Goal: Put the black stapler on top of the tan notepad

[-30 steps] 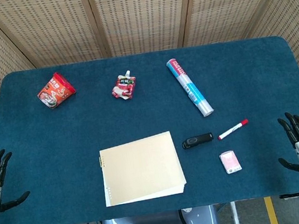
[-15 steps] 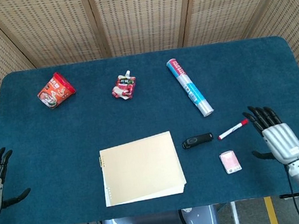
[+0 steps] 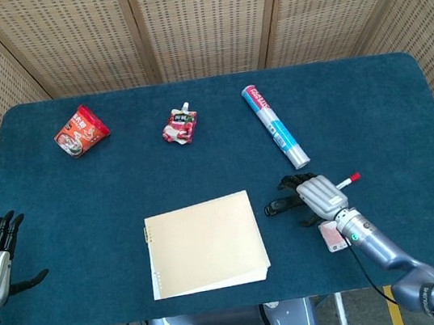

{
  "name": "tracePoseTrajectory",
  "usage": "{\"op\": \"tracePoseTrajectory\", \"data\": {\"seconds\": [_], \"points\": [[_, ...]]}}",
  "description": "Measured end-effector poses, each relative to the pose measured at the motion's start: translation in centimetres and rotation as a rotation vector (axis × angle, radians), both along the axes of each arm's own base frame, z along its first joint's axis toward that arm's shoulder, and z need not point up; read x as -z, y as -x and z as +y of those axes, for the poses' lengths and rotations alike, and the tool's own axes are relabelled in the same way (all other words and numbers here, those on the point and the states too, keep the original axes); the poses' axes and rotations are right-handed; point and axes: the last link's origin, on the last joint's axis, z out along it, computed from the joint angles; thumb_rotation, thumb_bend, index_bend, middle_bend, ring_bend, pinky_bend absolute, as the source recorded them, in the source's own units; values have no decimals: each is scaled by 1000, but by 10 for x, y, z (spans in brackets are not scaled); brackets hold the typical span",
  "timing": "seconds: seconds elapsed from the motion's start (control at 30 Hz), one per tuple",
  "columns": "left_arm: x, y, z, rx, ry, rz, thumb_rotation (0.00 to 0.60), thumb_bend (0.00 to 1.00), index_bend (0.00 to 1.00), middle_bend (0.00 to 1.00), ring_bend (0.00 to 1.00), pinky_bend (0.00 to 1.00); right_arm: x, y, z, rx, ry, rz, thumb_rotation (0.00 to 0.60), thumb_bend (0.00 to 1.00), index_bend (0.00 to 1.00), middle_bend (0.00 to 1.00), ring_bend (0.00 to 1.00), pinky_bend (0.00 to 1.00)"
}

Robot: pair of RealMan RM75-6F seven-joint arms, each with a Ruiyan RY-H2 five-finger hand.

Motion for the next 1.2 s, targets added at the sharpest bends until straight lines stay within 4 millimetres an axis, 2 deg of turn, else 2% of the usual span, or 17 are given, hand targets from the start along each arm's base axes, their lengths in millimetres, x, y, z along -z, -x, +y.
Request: {"op": "tracePoseTrajectory", "data": {"seconds": [0.17,0.27,0.33,0.5,0.67,0.87,1.03,1.2], "points": [[1,0,1,-3,7,-3,600,0,0,0,0,0,24,7,-8,-18,5,82,600,274,373,385,345,342],[1,0,1,-2,10,-2,600,0,0,0,0,0,33,12,-13,-26,20,116,600,314,422,433,393,406],[1,1,1,-3,9,-2,600,0,0,0,0,0,39,13,-15,-33,26,130,600,358,485,491,450,483],[1,2,2,-10,9,-3,600,0,0,0,0,0,44,13,-20,-63,56,154,600,474,637,644,600,605],[0,2,2,-10,5,-9,600,0,0,0,0,0,44,8,-22,-96,92,145,600,507,660,667,623,613],[0,3,3,-15,11,-15,600,0,0,0,0,0,38,-16,-20,-114,90,57,600,517,661,668,625,613],[0,4,4,-19,16,-18,600,0,0,0,0,0,32,-55,-22,-162,78,-6,600,531,660,669,629,613],[0,5,5,-28,19,-21,600,0,0,0,0,0,35,-94,-26,-229,47,19,600,533,659,669,629,613]]}}
